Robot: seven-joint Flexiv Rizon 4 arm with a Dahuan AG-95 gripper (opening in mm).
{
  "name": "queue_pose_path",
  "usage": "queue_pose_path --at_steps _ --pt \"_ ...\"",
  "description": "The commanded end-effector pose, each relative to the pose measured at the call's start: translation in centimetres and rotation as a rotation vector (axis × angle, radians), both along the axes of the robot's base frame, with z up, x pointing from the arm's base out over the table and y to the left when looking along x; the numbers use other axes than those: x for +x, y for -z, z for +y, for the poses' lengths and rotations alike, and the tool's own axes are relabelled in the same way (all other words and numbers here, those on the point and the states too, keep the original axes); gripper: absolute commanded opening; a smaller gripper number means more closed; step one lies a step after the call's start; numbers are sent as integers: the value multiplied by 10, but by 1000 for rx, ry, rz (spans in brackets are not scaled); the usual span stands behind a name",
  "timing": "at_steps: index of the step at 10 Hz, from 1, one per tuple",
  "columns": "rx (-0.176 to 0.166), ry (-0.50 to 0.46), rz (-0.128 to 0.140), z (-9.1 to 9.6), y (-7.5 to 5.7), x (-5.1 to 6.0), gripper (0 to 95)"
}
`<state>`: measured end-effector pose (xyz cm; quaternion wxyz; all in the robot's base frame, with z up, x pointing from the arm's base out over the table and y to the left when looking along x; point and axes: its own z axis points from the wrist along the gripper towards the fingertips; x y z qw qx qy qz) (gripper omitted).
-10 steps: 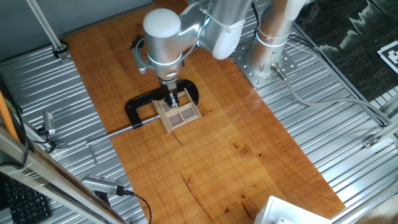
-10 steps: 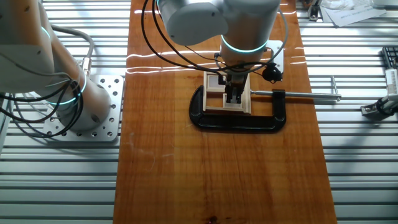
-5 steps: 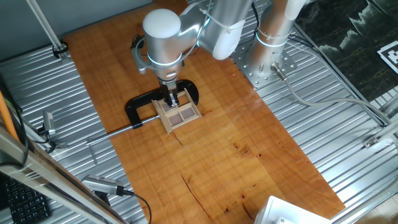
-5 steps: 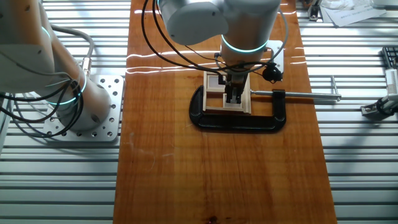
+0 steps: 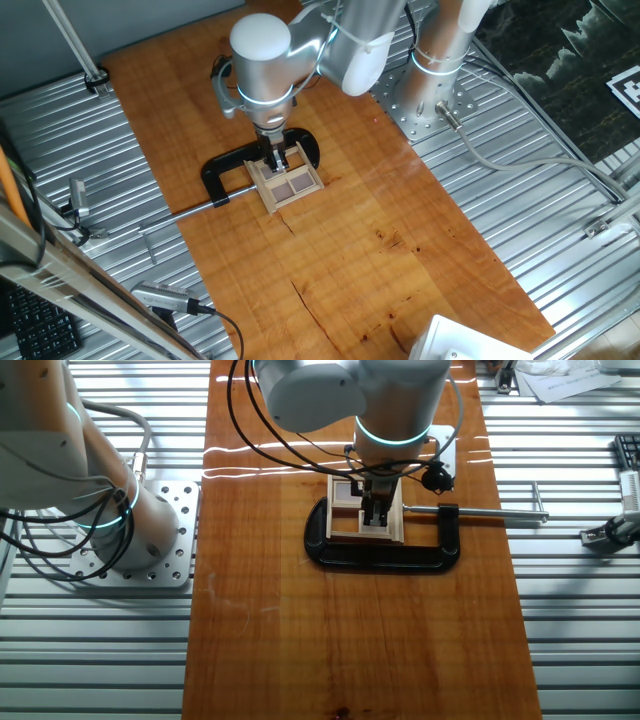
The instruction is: Close a sliding window
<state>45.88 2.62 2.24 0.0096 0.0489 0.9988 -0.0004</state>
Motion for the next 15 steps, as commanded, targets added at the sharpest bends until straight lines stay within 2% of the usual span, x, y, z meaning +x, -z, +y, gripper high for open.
queue_pose_path --at_steps 1,15 --pt "0 0 1 0 1 0 0" --pt "0 -6 13 -1 3 -3 0"
